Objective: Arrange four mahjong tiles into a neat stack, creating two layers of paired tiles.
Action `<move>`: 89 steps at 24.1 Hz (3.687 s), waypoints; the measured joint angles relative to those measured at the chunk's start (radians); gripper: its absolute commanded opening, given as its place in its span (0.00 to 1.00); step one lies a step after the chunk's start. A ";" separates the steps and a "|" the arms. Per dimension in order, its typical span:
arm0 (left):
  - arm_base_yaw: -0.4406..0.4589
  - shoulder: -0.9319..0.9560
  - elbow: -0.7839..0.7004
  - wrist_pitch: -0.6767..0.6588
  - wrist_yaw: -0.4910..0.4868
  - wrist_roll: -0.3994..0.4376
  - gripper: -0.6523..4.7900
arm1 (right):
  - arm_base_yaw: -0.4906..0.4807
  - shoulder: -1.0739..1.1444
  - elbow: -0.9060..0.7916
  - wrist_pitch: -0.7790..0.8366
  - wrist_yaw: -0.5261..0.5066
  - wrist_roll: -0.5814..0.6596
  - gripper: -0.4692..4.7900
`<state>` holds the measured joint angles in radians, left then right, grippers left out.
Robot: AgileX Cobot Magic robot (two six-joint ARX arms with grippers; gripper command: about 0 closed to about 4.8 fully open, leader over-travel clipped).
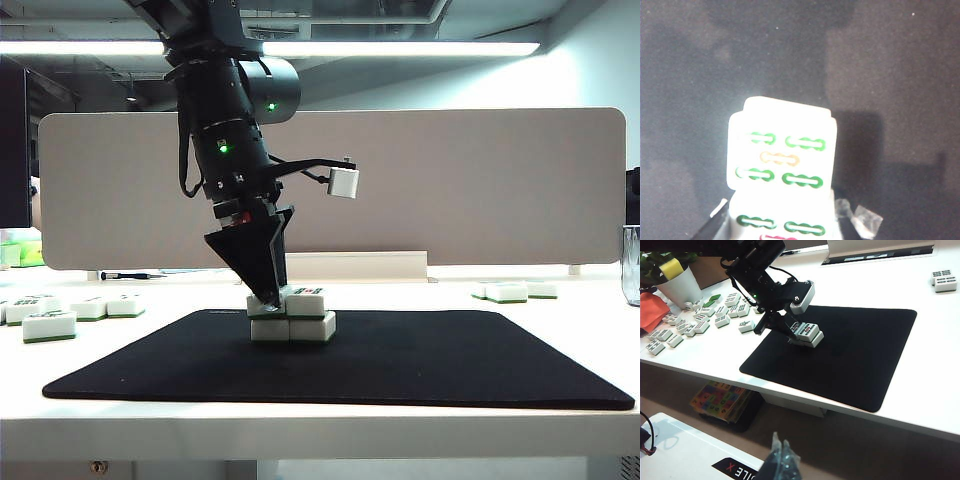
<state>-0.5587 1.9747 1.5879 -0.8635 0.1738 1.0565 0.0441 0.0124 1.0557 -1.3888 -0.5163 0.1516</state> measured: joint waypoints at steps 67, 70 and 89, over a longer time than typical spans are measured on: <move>0.319 -1.642 -0.878 0.003 -0.101 -0.716 0.32 | 0.000 0.000 0.000 0.000 0.000 0.000 0.09; 0.319 -1.813 -0.925 0.063 -0.106 -0.772 0.33 | 0.000 0.000 0.000 0.000 0.000 0.000 0.09; 0.317 -1.969 -1.074 0.360 -0.159 -0.830 0.33 | 0.001 0.000 0.000 0.000 0.000 0.000 0.09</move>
<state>-0.2413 0.0059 0.5137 -0.5030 0.0151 0.2260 0.0448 0.0124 1.0557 -1.3891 -0.5159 0.1516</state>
